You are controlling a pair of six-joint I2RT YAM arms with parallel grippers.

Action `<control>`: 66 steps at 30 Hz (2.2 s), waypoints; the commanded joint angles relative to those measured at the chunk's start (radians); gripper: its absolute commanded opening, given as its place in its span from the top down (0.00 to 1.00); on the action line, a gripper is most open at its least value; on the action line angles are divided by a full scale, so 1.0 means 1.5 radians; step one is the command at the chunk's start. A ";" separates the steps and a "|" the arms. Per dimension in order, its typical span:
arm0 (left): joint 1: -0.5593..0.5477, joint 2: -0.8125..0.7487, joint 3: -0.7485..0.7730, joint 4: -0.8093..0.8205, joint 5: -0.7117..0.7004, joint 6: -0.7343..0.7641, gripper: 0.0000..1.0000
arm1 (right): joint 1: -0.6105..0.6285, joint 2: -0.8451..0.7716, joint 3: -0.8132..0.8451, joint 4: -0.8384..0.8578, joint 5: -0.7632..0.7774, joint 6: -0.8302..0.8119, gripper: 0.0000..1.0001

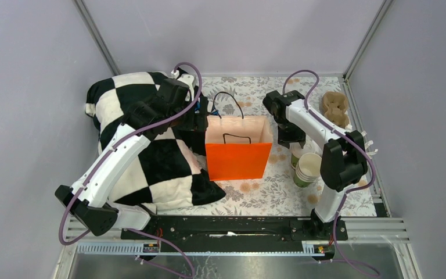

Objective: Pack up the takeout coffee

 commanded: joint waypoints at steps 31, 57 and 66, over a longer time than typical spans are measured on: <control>0.006 0.003 0.026 0.017 0.007 0.008 0.05 | -0.220 -0.087 0.018 0.007 -0.300 -0.195 0.00; 0.012 0.006 0.028 0.013 0.008 0.006 0.04 | -0.243 -0.062 -0.015 0.030 -0.308 -0.246 0.01; 0.013 0.012 0.033 0.013 0.013 0.005 0.04 | -0.237 -0.063 -0.015 0.032 -0.299 -0.248 0.00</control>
